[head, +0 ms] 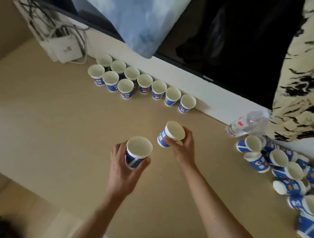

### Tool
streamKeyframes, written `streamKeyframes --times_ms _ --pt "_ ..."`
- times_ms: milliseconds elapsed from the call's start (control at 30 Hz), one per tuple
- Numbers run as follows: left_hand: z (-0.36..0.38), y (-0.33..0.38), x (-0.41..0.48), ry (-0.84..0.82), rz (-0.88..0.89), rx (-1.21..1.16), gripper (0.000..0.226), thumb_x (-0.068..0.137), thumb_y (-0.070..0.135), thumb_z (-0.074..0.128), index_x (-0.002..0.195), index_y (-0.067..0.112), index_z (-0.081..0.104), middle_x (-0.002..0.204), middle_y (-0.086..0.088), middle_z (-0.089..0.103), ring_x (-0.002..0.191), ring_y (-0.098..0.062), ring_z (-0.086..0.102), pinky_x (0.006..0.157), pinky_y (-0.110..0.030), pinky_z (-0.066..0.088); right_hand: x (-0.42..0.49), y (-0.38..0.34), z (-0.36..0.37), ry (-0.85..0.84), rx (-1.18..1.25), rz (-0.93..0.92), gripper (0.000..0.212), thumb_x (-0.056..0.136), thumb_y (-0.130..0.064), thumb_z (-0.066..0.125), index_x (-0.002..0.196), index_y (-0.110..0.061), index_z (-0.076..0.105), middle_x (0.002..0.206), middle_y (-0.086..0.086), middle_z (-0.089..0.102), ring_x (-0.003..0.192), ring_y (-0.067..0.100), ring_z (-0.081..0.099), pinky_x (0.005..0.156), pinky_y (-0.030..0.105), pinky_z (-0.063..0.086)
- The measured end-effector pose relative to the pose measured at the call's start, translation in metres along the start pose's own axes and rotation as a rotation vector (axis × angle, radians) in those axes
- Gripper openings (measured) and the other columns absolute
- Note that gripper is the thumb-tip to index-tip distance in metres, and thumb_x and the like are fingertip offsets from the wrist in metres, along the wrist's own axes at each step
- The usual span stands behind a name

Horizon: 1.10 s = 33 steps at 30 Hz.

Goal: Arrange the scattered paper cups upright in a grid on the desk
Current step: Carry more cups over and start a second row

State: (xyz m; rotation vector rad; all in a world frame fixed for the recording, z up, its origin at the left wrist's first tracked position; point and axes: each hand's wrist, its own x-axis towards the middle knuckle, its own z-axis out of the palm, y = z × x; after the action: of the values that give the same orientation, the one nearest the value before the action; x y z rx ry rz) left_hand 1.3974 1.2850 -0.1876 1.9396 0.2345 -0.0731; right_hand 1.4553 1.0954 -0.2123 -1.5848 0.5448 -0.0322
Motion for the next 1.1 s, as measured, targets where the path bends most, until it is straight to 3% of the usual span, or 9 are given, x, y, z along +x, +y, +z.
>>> streamKeyframes --times_ms 167,333,533,633,767,933,1100 --pt "-0.027 -0.020 0.045 0.063 -0.017 0.025 0.061 0.067 0.046 0.078 0.123 0.035 0.054 0.109 0.019 0.052 0.103 -0.014 0.055 0.077 -0.016 0.040 0.052 0.002 0.072 -0.012 -0.041 -0.034 0.056 0.075 -0.006 0.084 0.123 -0.014 0.055 0.115 0.001 0.066 0.092 -0.004 0.063 0.071 0.006 0.046" --pt "-0.042 -0.034 0.071 0.065 -0.057 -0.008 0.056 0.069 0.041 0.078 0.120 0.038 0.055 0.109 0.014 0.055 0.101 -0.014 0.056 0.079 -0.020 0.042 0.103 0.015 0.131 0.020 -0.109 -0.119 0.061 0.071 -0.015 0.083 0.122 -0.022 0.051 0.109 -0.006 0.066 0.099 0.011 0.065 0.087 0.027 0.055" --pt "-0.055 -0.051 0.088 0.035 -0.092 -0.007 0.056 0.070 0.042 0.079 0.121 0.039 0.055 0.108 0.012 0.056 0.103 -0.012 0.057 0.080 -0.021 0.043 0.144 0.036 0.173 0.115 -0.196 -0.108 0.072 0.070 -0.023 0.084 0.133 -0.018 0.049 0.113 -0.002 0.068 0.099 0.014 0.066 0.091 0.029 0.053" --pt "-0.058 -0.057 0.092 0.021 -0.102 -0.003 0.055 0.070 0.040 0.080 0.120 0.039 0.056 0.107 0.011 0.056 0.103 -0.013 0.058 0.079 -0.021 0.043 0.151 0.041 0.180 0.154 -0.209 -0.108 0.069 0.072 -0.020 0.083 0.131 -0.018 0.048 0.111 -0.001 0.068 0.096 0.015 0.066 0.083 0.023 0.052" --pt "-0.061 -0.062 0.097 0.012 -0.113 -0.009 0.056 0.069 0.039 0.080 0.119 0.038 0.056 0.107 0.010 0.057 0.102 -0.013 0.059 0.078 -0.020 0.043 0.158 0.043 0.187 0.187 -0.221 -0.141 0.066 0.074 -0.020 0.083 0.130 -0.016 0.048 0.114 0.001 0.066 0.094 0.014 0.062 0.072 0.003 0.043" --pt "-0.064 -0.065 0.102 -0.001 -0.111 -0.006 0.057 0.069 0.041 0.080 0.120 0.037 0.056 0.108 0.011 0.057 0.103 -0.012 0.059 0.077 -0.019 0.043 0.166 0.046 0.192 0.195 -0.234 -0.144 0.066 0.074 -0.020 0.083 0.130 -0.013 0.050 0.115 0.003 0.065 0.096 0.015 0.061 0.074 0.002 0.041" --pt "-0.067 -0.064 0.104 -0.015 -0.099 -0.003 0.056 0.070 0.041 0.079 0.120 0.037 0.056 0.108 0.012 0.057 0.102 -0.011 0.059 0.076 -0.009 0.041 0.169 0.047 0.193 0.191 -0.233 -0.110 0.064 0.073 -0.017 0.084 0.128 -0.011 0.052 0.116 0.003 0.063 0.099 0.017 0.061 0.073 0.004 0.044"
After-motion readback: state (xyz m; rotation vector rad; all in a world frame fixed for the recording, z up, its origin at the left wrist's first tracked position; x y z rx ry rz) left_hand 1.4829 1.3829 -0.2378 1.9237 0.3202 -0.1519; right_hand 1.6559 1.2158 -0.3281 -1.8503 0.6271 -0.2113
